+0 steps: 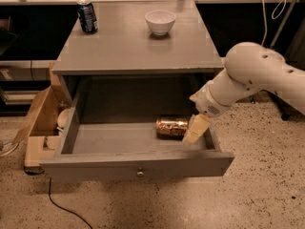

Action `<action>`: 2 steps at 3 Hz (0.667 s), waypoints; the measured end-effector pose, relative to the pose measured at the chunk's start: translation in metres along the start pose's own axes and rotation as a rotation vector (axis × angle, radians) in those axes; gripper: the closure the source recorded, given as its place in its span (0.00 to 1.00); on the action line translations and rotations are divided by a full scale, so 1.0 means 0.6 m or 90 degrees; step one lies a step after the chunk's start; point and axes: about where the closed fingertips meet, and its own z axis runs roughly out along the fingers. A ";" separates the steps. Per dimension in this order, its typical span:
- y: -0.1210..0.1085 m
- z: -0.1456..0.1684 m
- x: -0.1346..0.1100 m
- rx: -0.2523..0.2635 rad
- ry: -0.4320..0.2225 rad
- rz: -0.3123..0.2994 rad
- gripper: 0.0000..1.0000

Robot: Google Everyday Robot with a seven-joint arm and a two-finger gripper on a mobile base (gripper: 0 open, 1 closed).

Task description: Pick orange can from top drawer and place on counter

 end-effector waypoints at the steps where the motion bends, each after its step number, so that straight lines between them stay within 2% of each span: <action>1: -0.025 0.061 -0.007 -0.005 -0.020 -0.016 0.00; 2: -0.045 0.104 -0.016 -0.002 -0.028 -0.025 0.00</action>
Offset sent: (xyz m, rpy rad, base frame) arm 0.0634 0.0414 -0.0713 0.0444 -0.0505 0.0464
